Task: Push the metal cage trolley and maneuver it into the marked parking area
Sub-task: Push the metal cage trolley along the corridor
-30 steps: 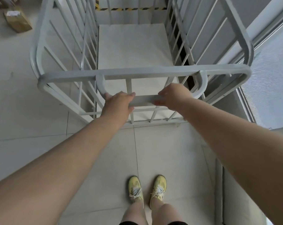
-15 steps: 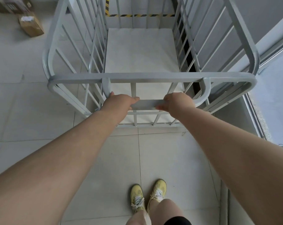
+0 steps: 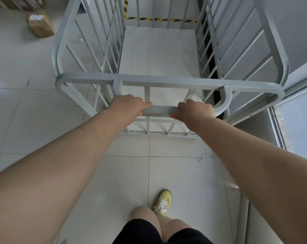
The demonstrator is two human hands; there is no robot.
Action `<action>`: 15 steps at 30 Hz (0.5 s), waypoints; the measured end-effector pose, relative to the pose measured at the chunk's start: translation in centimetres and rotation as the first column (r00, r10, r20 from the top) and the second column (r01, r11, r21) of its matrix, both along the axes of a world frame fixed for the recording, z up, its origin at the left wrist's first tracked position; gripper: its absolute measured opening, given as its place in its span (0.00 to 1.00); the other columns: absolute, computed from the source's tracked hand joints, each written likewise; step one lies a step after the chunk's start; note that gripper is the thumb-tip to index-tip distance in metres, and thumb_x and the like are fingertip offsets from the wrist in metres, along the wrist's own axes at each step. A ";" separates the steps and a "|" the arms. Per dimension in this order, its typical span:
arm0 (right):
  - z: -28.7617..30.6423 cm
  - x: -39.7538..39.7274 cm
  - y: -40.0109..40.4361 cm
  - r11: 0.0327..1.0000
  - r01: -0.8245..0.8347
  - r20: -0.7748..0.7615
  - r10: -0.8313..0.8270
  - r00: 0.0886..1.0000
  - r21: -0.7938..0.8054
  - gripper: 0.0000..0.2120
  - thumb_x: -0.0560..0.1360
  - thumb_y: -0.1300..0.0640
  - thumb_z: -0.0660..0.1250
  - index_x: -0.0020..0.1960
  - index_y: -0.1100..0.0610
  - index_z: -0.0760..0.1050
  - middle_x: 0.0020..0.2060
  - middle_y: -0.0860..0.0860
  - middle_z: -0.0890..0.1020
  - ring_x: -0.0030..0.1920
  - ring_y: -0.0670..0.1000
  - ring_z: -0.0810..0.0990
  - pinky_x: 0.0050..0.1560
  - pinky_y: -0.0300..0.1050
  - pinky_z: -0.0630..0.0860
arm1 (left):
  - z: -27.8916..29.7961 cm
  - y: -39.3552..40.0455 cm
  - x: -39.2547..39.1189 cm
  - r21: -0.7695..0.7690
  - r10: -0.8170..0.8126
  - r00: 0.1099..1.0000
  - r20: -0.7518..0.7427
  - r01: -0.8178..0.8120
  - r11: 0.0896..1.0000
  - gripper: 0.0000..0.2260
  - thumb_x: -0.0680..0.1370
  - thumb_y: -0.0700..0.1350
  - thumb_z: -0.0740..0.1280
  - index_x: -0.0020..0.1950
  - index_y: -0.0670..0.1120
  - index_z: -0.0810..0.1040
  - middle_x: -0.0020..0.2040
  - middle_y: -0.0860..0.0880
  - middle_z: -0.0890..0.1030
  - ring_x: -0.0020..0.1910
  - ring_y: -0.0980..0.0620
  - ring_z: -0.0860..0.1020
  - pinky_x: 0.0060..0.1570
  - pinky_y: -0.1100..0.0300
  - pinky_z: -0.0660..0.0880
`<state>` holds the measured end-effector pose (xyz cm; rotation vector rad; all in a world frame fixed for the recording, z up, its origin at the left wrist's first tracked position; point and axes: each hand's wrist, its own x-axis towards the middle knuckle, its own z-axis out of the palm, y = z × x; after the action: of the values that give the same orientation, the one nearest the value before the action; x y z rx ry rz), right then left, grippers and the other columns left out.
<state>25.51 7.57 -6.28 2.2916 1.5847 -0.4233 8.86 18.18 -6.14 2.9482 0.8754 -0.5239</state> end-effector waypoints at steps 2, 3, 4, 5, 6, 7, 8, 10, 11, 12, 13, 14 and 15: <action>-0.1 1.3 0.9 0.999 -0.050 0.023 0.049 0.999 0.012 0.23 0.80 0.40 0.50 0.62 0.56 0.69 0.55 0.53 0.74 0.55 0.56 0.77 0.41 0.47 0.64 | 0.0 0.9 1.0 0.053 -0.052 0.998 -0.032 0.053 0.997 0.24 0.81 0.37 0.55 0.75 0.54 0.58 0.58 0.47 0.76 0.56 0.45 0.74 0.37 0.58 0.64; -0.2 1.9 1.3 0.998 -0.065 0.032 0.065 0.997 0.010 0.24 0.80 0.40 0.50 0.63 0.56 0.68 0.56 0.52 0.74 0.56 0.55 0.77 0.41 0.47 0.64 | 0.0 1.5 1.6 0.050 -0.066 0.997 -0.040 0.068 0.996 0.27 0.79 0.34 0.54 0.75 0.55 0.55 0.59 0.48 0.75 0.56 0.44 0.75 0.35 0.59 0.63; -0.3 2.5 1.8 0.997 -0.071 0.038 0.071 0.997 0.007 0.24 0.80 0.40 0.49 0.63 0.57 0.68 0.56 0.52 0.74 0.56 0.55 0.76 0.41 0.47 0.65 | 0.0 2.2 2.1 0.043 -0.081 0.996 -0.043 0.083 0.996 0.30 0.78 0.33 0.54 0.76 0.55 0.54 0.60 0.49 0.74 0.56 0.45 0.75 0.33 0.61 0.61; -0.5 3.1 2.3 0.997 -0.071 0.045 0.071 0.996 0.002 0.24 0.80 0.40 0.49 0.63 0.57 0.67 0.57 0.52 0.74 0.57 0.55 0.76 0.41 0.47 0.65 | -0.1 3.0 2.8 0.035 -0.099 0.995 -0.035 0.100 0.994 0.30 0.78 0.34 0.54 0.76 0.56 0.53 0.60 0.49 0.75 0.56 0.45 0.76 0.30 0.62 0.58; -0.7 3.6 2.9 0.998 -0.070 0.054 0.071 0.996 -0.004 0.24 0.80 0.40 0.49 0.64 0.57 0.67 0.57 0.52 0.73 0.57 0.55 0.75 0.41 0.47 0.65 | -0.2 3.9 3.4 0.025 -0.111 0.994 -0.018 0.112 0.993 0.27 0.80 0.36 0.54 0.76 0.56 0.55 0.59 0.50 0.76 0.55 0.46 0.77 0.28 0.62 0.56; -0.8 4.1 3.5 0.998 -0.068 0.064 0.068 0.996 -0.012 0.24 0.80 0.40 0.48 0.64 0.57 0.66 0.57 0.52 0.73 0.58 0.55 0.75 0.42 0.46 0.65 | -0.3 4.8 3.9 0.012 -0.116 0.993 0.000 0.116 0.993 0.25 0.81 0.39 0.55 0.75 0.57 0.56 0.57 0.51 0.77 0.54 0.47 0.78 0.29 0.63 0.58; -0.9 4.5 4.1 0.998 -0.064 0.076 0.065 0.995 -0.019 0.24 0.80 0.40 0.48 0.64 0.57 0.66 0.58 0.52 0.73 0.57 0.55 0.75 0.42 0.46 0.66 | -0.4 5.7 4.5 -0.004 -0.118 0.993 0.013 0.118 0.993 0.23 0.82 0.42 0.56 0.75 0.57 0.57 0.57 0.51 0.78 0.54 0.47 0.78 0.33 0.63 0.62; -1.0 5.4 5.6 0.998 -0.055 0.102 0.058 0.993 -0.023 0.24 0.80 0.39 0.48 0.64 0.57 0.65 0.58 0.52 0.73 0.57 0.56 0.75 0.45 0.47 0.67 | -0.6 7.5 5.5 -0.022 -0.140 0.990 0.022 0.141 0.990 0.21 0.83 0.47 0.55 0.75 0.57 0.57 0.56 0.50 0.79 0.55 0.46 0.79 0.38 0.60 0.65; -1.0 5.8 6.4 0.998 -0.050 0.110 0.053 0.993 -0.026 0.25 0.80 0.39 0.48 0.63 0.58 0.65 0.58 0.52 0.73 0.57 0.56 0.74 0.46 0.47 0.68 | -0.7 8.5 5.9 -0.021 -0.165 0.986 0.012 0.165 0.986 0.21 0.83 0.48 0.54 0.75 0.57 0.55 0.56 0.50 0.80 0.54 0.46 0.79 0.38 0.60 0.65; -1.1 6.1 7.3 0.998 -0.046 0.115 0.049 0.992 -0.030 0.25 0.80 0.39 0.48 0.63 0.58 0.65 0.58 0.53 0.73 0.57 0.56 0.74 0.47 0.47 0.69 | -0.6 9.4 6.3 -0.013 -0.193 0.981 0.000 0.193 0.981 0.21 0.83 0.49 0.53 0.76 0.57 0.54 0.55 0.49 0.80 0.54 0.46 0.79 0.36 0.59 0.64; -1.1 6.3 8.2 0.999 -0.044 0.118 0.048 0.992 -0.030 0.25 0.80 0.39 0.48 0.63 0.58 0.65 0.58 0.53 0.73 0.57 0.56 0.74 0.47 0.47 0.69 | -0.6 10.5 6.6 -0.003 -0.217 0.976 -0.008 0.217 0.976 0.21 0.83 0.50 0.53 0.76 0.57 0.53 0.54 0.49 0.80 0.53 0.45 0.79 0.33 0.60 0.63; -1.1 6.6 9.2 0.999 -0.043 0.120 0.047 0.992 -0.028 0.25 0.80 0.39 0.48 0.63 0.58 0.65 0.58 0.53 0.73 0.57 0.56 0.75 0.46 0.47 0.68 | -0.6 11.6 6.9 0.005 -0.234 0.972 -0.011 0.234 0.972 0.21 0.83 0.51 0.52 0.76 0.57 0.53 0.53 0.48 0.80 0.52 0.46 0.79 0.30 0.61 0.60; -1.1 6.8 10.3 0.999 -0.041 0.122 0.044 0.992 -0.026 0.25 0.80 0.39 0.48 0.63 0.58 0.65 0.58 0.53 0.73 0.57 0.56 0.75 0.46 0.47 0.68 | -0.5 12.8 7.2 0.009 -0.244 0.970 -0.016 0.244 0.970 0.21 0.83 0.51 0.52 0.76 0.57 0.53 0.53 0.48 0.80 0.51 0.46 0.79 0.29 0.61 0.58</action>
<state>32.34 17.84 -7.34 2.2174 1.5571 -0.2835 16.06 30.96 -6.69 3.0845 0.5186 -0.5501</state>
